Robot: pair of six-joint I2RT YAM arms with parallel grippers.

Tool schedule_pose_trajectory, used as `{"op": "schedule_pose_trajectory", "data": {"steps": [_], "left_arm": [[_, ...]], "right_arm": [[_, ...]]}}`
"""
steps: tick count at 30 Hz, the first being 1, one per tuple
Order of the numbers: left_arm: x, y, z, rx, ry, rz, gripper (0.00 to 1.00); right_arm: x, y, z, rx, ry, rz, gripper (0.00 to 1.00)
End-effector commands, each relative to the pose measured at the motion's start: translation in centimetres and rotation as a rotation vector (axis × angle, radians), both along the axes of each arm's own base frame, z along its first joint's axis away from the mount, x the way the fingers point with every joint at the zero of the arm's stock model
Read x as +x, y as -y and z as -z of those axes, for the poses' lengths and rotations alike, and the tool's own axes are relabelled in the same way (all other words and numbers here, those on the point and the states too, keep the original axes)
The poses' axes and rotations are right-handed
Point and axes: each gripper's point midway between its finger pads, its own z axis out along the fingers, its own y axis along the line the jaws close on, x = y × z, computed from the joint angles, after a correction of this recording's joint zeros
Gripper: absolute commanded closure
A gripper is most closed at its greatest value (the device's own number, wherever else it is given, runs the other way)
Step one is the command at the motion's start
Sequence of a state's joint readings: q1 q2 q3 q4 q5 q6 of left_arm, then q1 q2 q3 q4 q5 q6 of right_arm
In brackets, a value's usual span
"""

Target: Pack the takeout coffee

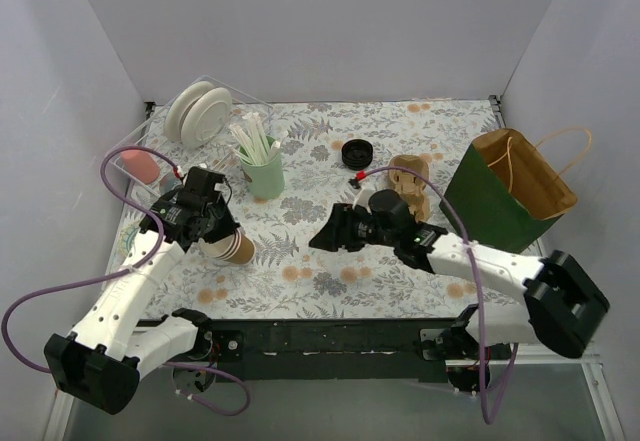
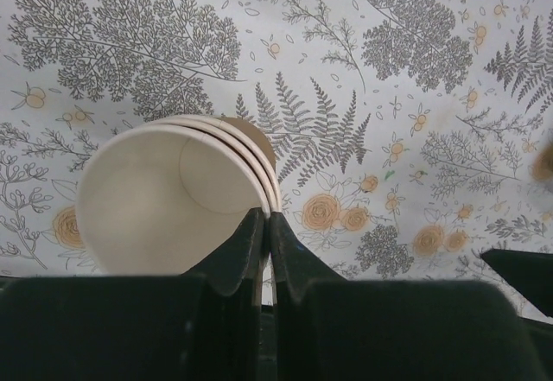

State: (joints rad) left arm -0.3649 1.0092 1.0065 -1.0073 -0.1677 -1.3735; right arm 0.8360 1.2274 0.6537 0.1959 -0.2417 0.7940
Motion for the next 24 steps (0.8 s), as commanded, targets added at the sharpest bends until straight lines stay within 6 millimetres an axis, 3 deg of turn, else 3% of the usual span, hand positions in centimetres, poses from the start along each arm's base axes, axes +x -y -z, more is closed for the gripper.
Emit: {"op": "schedule_pose_trajectory", "data": {"steps": [1,2,3,4,5,7,15,24], "left_arm": [[-0.6,0.9,0.3,-0.041,-0.006,0.040,1.00],[-0.6,0.9,0.4,-0.043,-0.006,0.037,1.00],[-0.7,0.9,0.5,-0.044,-0.011,0.036,1.00],[-0.8,0.8,0.7,-0.045,-0.021,0.033,1.00],[-0.9,0.9,0.7,-0.050,-0.021,0.034,1.00],[-1.1,1.1,1.1,-0.057,-0.033,0.036,1.00],[-1.5,1.4,1.8,-0.088,-0.041,0.026,1.00],[-1.7,1.8,1.8,-0.124,-0.040,0.022,1.00]], "right_arm": [[-0.6,-7.2,-3.7,0.212,-0.041,-0.097,0.31],[-0.7,-8.6,-4.8,0.242,-0.056,-0.114,0.32],[-1.6,-9.8,-4.7,0.247,-0.069,-0.146,0.32],[-1.7,-10.9,-3.3,0.227,-0.100,-0.156,0.33],[-1.9,-12.0,-4.1,0.252,-0.106,-0.170,0.33],[-2.8,-13.6,-3.3,0.260,-0.137,-0.193,0.34],[-4.1,-16.2,-1.8,0.279,-0.207,-0.200,0.34],[-3.4,-17.4,-0.1,0.225,-0.230,-0.149,0.34]]}}
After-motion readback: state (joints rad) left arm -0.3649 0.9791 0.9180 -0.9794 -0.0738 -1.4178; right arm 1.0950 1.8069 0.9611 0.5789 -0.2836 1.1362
